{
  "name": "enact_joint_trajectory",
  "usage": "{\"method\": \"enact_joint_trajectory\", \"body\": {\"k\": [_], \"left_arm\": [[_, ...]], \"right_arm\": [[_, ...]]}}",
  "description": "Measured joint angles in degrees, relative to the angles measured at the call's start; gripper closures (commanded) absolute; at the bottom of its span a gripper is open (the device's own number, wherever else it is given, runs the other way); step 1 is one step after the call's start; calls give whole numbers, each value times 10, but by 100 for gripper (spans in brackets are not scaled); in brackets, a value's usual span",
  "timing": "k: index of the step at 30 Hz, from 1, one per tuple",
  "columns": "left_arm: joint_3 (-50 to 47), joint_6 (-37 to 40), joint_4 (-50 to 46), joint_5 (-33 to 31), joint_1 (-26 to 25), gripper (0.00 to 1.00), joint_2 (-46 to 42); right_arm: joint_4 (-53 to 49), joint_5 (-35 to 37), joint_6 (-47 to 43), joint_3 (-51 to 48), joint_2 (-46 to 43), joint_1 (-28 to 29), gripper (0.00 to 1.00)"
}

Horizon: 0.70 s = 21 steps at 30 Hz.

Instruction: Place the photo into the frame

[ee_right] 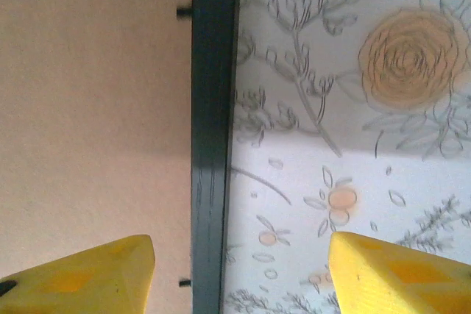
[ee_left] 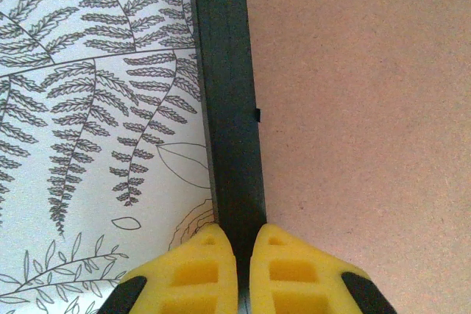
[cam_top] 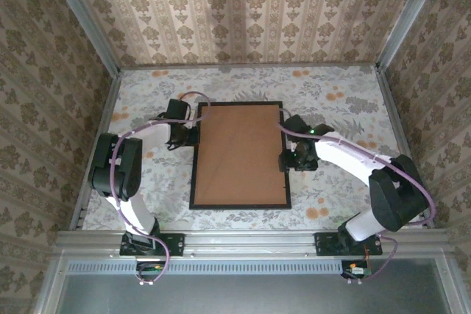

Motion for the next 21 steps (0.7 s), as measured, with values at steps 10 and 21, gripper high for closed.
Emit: {"method": "enact_joint_trajectory", "body": {"k": [10,21], "left_arm": [[0,0,0,0,0,92,0],[0,0,0,0,0,92,0]], "right_arm": [[78,-92,-12,43,97,-68,47],[136,-107,-14,104,174,-97,60]]}}
